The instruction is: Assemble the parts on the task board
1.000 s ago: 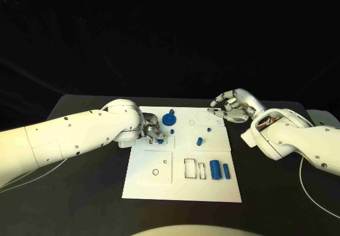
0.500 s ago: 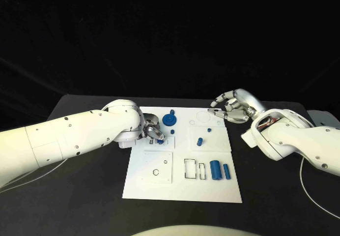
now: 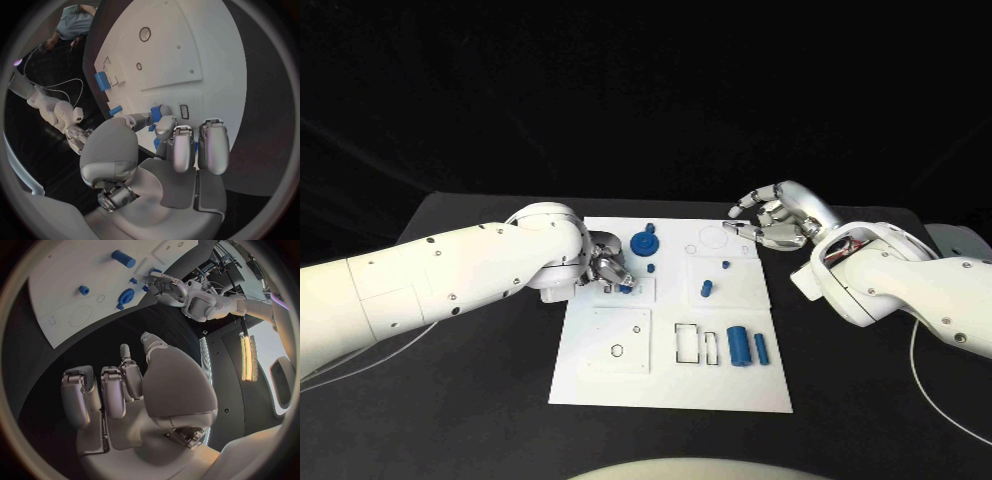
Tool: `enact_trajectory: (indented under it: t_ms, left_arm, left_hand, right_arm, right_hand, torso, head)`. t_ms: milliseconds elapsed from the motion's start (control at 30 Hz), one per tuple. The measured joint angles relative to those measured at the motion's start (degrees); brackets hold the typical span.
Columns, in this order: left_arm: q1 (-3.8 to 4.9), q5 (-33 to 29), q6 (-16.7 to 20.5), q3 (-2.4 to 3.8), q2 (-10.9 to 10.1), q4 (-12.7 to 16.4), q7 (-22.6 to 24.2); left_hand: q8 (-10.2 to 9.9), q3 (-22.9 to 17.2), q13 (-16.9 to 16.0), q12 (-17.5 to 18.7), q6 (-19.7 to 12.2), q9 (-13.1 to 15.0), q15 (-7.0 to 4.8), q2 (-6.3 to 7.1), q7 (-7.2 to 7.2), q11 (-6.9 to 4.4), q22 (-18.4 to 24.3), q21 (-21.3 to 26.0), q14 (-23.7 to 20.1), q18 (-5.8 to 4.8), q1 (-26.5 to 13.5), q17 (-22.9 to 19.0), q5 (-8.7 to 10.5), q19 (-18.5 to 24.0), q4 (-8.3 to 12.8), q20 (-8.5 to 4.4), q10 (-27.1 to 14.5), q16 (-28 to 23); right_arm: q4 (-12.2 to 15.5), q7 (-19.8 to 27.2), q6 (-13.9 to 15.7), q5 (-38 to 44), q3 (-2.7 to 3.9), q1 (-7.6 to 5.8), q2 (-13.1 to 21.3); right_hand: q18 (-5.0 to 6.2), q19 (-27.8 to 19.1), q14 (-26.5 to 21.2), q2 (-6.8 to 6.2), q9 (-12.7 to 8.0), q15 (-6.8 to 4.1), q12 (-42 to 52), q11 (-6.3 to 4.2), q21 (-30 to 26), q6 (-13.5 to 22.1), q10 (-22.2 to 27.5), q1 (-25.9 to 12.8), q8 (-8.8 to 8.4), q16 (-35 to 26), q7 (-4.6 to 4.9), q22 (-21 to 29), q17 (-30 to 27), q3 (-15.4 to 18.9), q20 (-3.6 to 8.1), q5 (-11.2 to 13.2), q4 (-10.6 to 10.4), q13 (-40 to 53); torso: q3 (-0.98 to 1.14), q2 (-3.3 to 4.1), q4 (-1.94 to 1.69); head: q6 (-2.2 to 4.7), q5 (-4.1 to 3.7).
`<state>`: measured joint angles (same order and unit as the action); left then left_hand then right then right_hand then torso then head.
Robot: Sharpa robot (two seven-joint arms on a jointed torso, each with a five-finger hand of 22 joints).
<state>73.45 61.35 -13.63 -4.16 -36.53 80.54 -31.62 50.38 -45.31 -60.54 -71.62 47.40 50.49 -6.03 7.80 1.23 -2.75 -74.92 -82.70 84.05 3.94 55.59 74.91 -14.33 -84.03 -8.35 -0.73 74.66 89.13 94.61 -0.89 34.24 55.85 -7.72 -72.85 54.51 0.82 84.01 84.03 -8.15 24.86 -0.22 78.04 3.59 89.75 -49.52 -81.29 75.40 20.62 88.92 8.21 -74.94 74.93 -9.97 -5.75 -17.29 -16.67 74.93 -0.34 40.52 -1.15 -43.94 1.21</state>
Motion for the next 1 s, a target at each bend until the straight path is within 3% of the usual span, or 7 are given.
enact_trajectory:
  t_ms: [300, 367, 1000]
  left_arm:
    - [0.01, 0.0, -0.5, 0.07, 0.0, 0.1, 0.0]
    - [0.02, 0.3, -0.6, 0.07, 0.0, 0.1, 0.0]
    - [-0.05, 3.9, -0.6, 0.00, 0.4, 0.6, 0.0]
  left_hand:
    - [0.0, 0.4, 0.0, 0.0, -0.1, 0.0, 0.00, -0.05, 0.11, 0.00, 0.0, 0.0, 0.0, -0.04, 0.9, 0.0, 0.37, 0.0, 0.4, 0.00, 0.0, 0.0]
    - [0.0, 0.4, 0.0, 0.0, -0.1, 0.0, 0.00, -0.05, 0.13, 0.00, 0.0, 0.0, 0.0, -0.92, 0.9, 0.0, 0.39, 0.0, 0.4, 0.01, 0.0, 0.0]
    - [0.0, 0.9, -0.4, 0.0, 0.1, 0.1, 0.00, 0.19, 0.34, 0.02, 0.0, 0.0, 0.0, -0.90, 1.3, 0.0, 1.03, 0.0, 0.9, 0.01, 0.0, 0.2]
  right_arm:
    - [0.0, 0.0, 0.0, 0.0, 0.00, 0.00, 0.0]
    - [0.0, 0.0, 0.0, 0.0, 0.00, 0.00, 0.0]
    - [0.1, 0.0, 0.0, 0.1, 0.00, 0.00, 0.0]
  right_hand:
    - [0.00, 0.0, 0.0, 0.00, 0.0, 0.00, 0.0, 0.00, 0.0, 0.0, 0.0, 0.0, 0.00, 0.0, 0.00, 0.0, 0.0, 0.0, 0.00, 0.0, 0.0, 0.0]
    - [-0.01, 0.0, 0.0, 0.00, 0.0, 0.00, 0.0, 0.00, 0.0, 0.0, 0.0, 0.0, 0.00, 0.0, 0.00, 0.0, 0.0, 0.0, 0.00, 0.0, 0.0, 0.0]
    - [0.00, 0.0, 0.0, 0.01, 0.0, 0.00, 0.0, 0.00, 0.0, 0.0, 0.0, 0.0, -0.01, 0.0, 0.00, 0.0, 0.0, 0.0, 0.00, 0.0, 0.0, 0.0]
  torso:
    - [0.03, 0.00, -0.02]
    - [0.02, 0.00, -0.03]
    - [-0.04, 0.02, -0.05]
  head:
    - [-0.15, 0.03]
    - [-0.16, 0.04]
    - [-0.12, 0.09]
